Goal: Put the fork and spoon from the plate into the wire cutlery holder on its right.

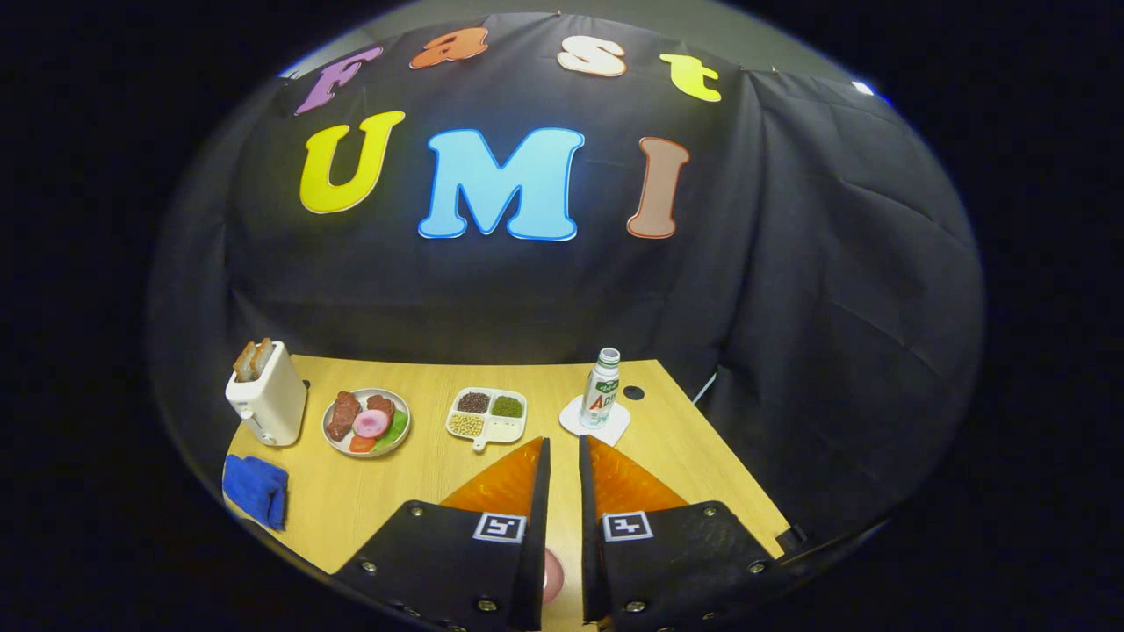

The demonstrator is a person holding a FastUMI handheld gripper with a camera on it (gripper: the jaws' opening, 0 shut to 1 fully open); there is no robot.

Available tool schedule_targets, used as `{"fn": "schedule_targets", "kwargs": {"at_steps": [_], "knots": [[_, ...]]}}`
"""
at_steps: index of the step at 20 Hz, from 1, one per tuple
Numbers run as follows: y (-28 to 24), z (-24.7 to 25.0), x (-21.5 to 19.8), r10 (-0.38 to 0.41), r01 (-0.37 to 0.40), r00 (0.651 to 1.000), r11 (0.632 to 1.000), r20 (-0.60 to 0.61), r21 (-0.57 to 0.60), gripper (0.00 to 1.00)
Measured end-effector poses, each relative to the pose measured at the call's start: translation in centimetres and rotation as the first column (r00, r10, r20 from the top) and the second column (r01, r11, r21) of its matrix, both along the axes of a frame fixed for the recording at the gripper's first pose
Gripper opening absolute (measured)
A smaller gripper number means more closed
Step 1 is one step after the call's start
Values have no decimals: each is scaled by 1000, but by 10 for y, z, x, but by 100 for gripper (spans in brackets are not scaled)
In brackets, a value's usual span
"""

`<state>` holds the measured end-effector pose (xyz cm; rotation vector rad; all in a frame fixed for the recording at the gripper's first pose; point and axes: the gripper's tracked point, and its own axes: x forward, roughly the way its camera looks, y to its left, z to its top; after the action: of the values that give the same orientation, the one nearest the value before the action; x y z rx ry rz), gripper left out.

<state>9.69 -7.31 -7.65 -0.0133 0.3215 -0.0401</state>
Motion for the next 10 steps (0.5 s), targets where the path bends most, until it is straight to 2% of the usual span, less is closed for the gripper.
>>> {"fn": "schedule_targets", "kwargs": {"at_steps": [6, 10], "knots": [[47, -45, -14, 91, -91, 991, 996, -100, -1, 18], [65, -76, -22, 123, -128, 976, 992, -179, -17, 18]]}}
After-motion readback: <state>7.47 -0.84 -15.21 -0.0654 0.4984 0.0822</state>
